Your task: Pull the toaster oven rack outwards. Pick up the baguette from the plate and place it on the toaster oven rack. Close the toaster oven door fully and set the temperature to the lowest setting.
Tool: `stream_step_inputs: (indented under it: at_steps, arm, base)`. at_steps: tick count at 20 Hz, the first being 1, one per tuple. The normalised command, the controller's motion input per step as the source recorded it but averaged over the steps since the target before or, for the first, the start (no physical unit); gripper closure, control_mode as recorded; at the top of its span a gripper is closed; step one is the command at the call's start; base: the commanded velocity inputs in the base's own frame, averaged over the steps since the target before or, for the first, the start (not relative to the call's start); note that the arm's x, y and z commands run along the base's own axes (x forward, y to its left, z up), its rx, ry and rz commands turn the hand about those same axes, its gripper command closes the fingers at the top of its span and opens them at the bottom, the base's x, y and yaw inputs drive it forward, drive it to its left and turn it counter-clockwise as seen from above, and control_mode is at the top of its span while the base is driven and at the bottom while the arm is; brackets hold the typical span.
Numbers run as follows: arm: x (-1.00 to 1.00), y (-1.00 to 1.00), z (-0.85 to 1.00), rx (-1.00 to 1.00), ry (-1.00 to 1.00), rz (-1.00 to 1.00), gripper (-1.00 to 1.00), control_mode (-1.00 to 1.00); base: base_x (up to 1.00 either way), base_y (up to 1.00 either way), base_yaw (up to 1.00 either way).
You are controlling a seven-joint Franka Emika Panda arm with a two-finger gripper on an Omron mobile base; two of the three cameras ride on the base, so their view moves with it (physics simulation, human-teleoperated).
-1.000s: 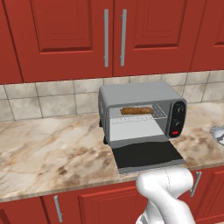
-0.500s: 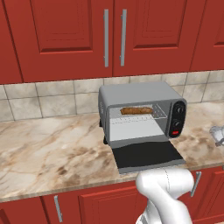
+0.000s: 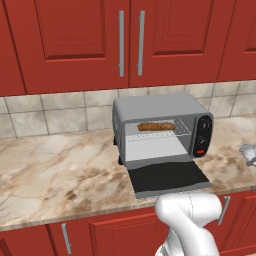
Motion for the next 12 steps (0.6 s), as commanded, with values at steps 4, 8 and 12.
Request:
stream_step_inputs:
  at_steps: [4, 8, 12]
  arm:
    - [0.36, -0.11, -0.12, 0.14, 0.01, -0.03, -1.0, -1.0]
    - [0.34, -0.13, -0.27, 0.2, 0.07, -0.01, -1.0, -1.0]
    - [0.38, -0.14, -0.36, 0.2, 0.08, 0.0, -1.0, -1.0]
  base:
    - [0.0, 0.0, 0.0]
    - [0.0, 0.0, 0.0]
    - [0.0, 0.0, 0.0]
